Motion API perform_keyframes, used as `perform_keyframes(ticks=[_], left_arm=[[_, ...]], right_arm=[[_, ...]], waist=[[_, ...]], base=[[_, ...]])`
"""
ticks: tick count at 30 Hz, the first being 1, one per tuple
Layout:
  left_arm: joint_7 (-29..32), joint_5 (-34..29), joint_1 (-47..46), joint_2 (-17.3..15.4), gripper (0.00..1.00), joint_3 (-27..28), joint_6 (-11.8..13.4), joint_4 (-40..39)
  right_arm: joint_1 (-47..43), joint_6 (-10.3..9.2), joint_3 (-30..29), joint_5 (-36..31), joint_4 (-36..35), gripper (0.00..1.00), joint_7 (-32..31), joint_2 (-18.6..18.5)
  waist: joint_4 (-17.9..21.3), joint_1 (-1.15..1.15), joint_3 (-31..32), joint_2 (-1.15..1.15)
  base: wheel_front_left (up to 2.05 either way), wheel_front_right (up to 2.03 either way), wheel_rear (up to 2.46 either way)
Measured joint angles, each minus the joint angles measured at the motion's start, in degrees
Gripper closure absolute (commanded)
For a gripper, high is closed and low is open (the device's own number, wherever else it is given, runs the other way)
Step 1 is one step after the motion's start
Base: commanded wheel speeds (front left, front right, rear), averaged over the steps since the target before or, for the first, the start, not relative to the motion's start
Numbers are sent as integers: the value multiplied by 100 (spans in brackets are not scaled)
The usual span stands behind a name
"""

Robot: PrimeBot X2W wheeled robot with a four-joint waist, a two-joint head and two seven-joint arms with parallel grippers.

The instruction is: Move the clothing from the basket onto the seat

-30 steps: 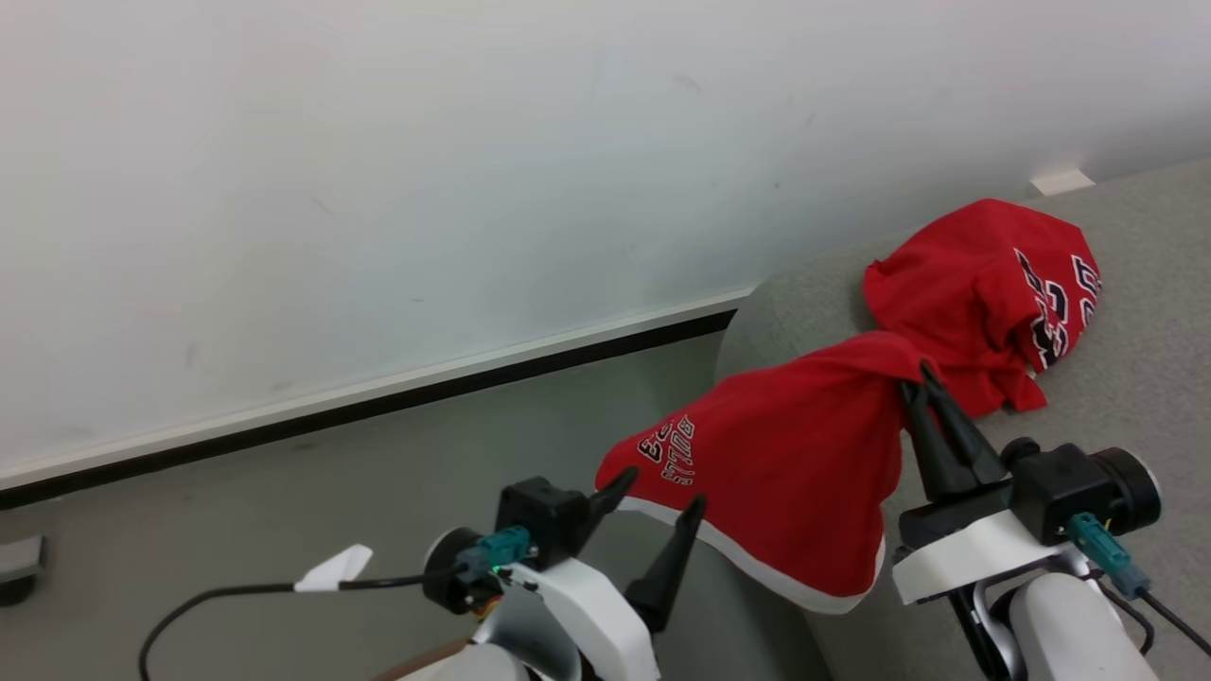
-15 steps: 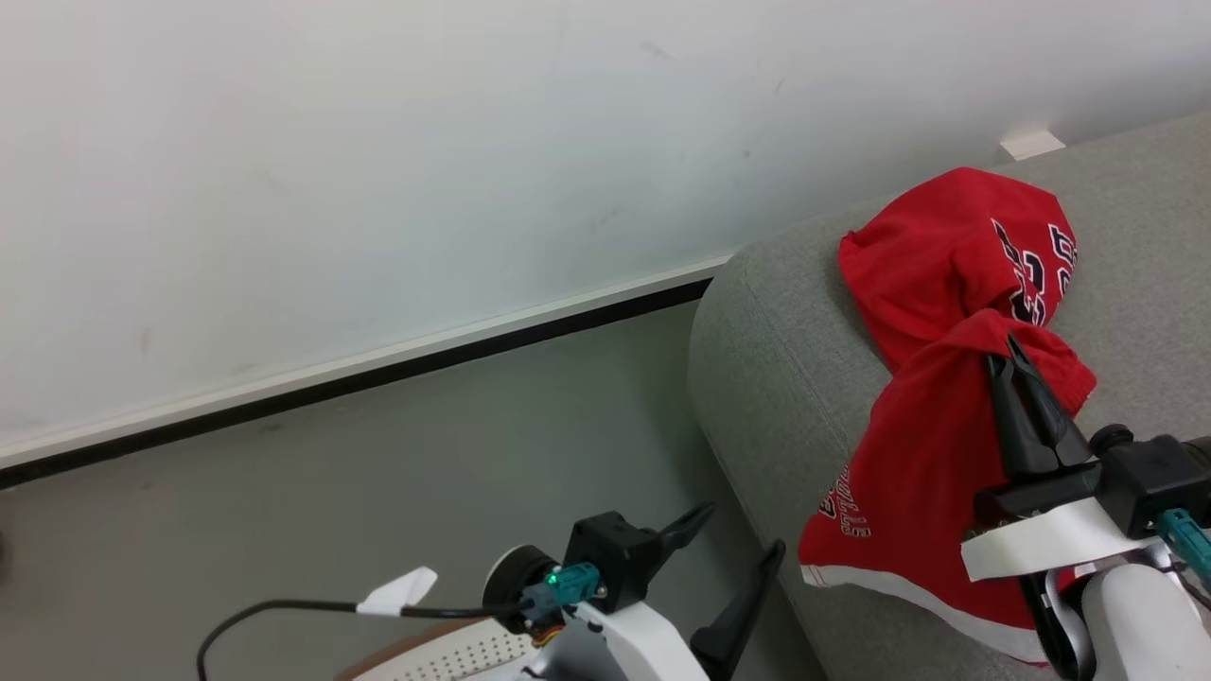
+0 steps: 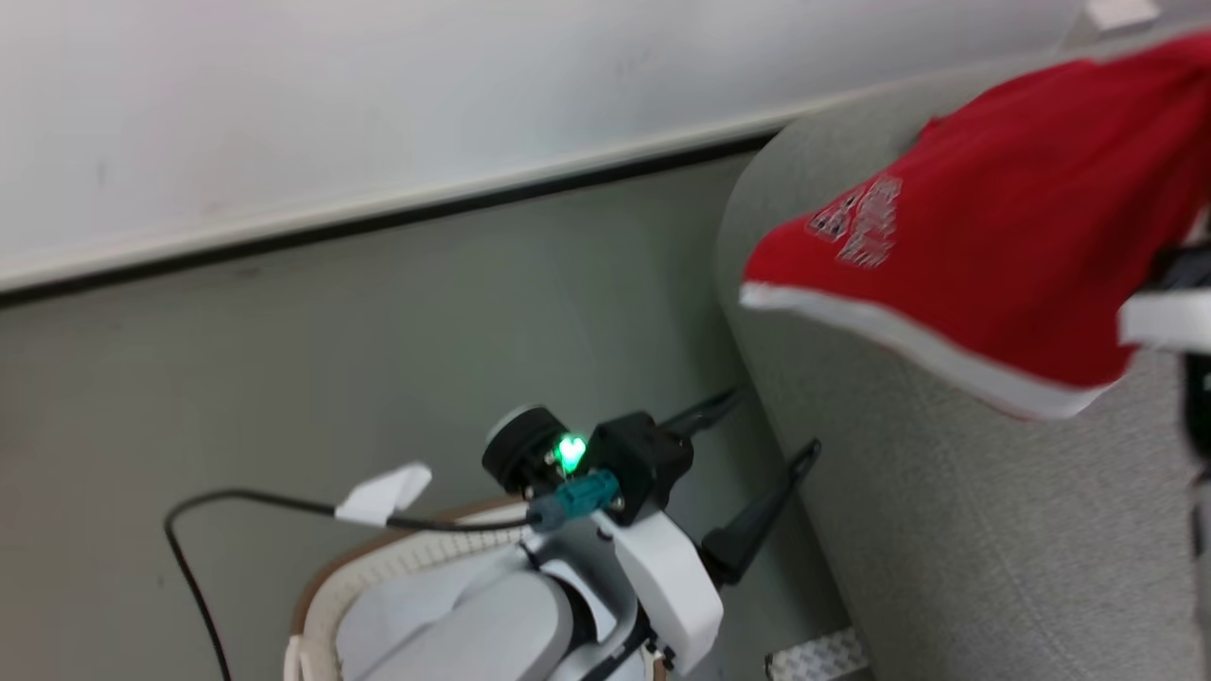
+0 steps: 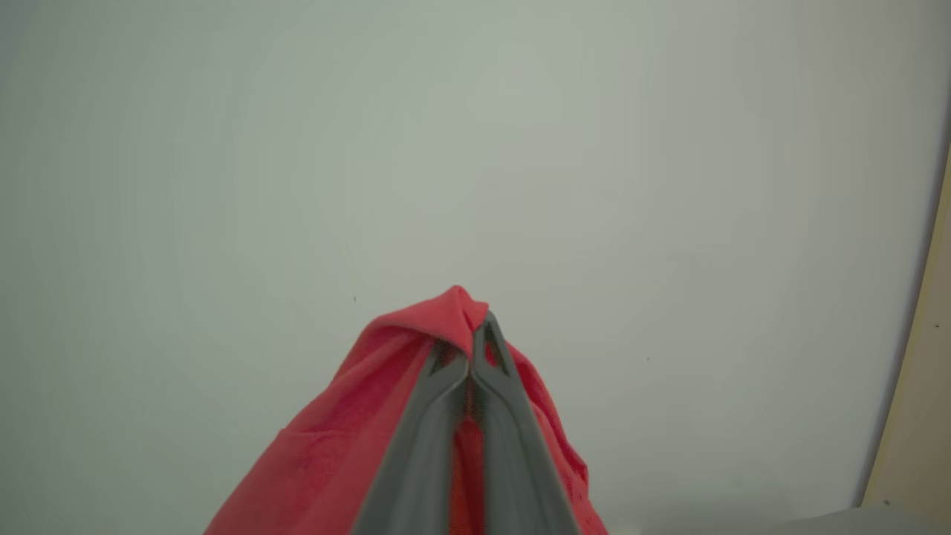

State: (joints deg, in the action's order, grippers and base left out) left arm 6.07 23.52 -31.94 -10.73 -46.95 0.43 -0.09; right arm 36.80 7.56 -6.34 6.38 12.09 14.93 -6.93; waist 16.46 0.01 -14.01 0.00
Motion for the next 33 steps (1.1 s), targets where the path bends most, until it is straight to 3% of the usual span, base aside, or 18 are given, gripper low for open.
perform_keyframes(ticks=[9, 15, 18, 26, 28, 29, 33], left_arm=[[41, -113, -518, -192, 0, 65, -220, -122], [27, -126, -634, -234, 0, 43, -291, -207], [-5, -122, -628, -286, 0, 89, -250, -220], [48, -86, -396, -569, 0, 160, -108, -310], [82, -85, -363, -655, 0, 191, -88, -352], [91, -83, -357, -683, 0, 202, -86, -358], [84, -77, -352, -771, 0, 280, -37, -369]], right_arm=[[1898, 0, -1335, -230, 1047, 100, -544, -570], [2553, 0, -2594, -994, 1669, 100, -587, -937], [2530, 0, -3357, -1564, 1964, 100, -423, -798], [1983, 0, -5078, -2529, 2719, 98, -69, 11], [1941, 0, -5276, -2658, 2804, 36, -21, 114], [1936, 0, -5350, -2687, 2827, 0, -16, 155], [1915, 0, -5223, -2580, 2486, 0, -4, 272]], waist=[[-305, 1, -1011, 0], [-544, 0, -1485, 0], [-658, 0, -1640, 0], [-697, 0, -1867, 0], [-662, 0, -1882, 0], [-644, 0, -1884, 0], [-583, 0, -1815, 0]], base=[[0, 0, 0], [0, 0, 0], [0, 0, 0], [0, 0, 0], [0, 0, 0], [0, 0, 0], [0, 0, 0]])
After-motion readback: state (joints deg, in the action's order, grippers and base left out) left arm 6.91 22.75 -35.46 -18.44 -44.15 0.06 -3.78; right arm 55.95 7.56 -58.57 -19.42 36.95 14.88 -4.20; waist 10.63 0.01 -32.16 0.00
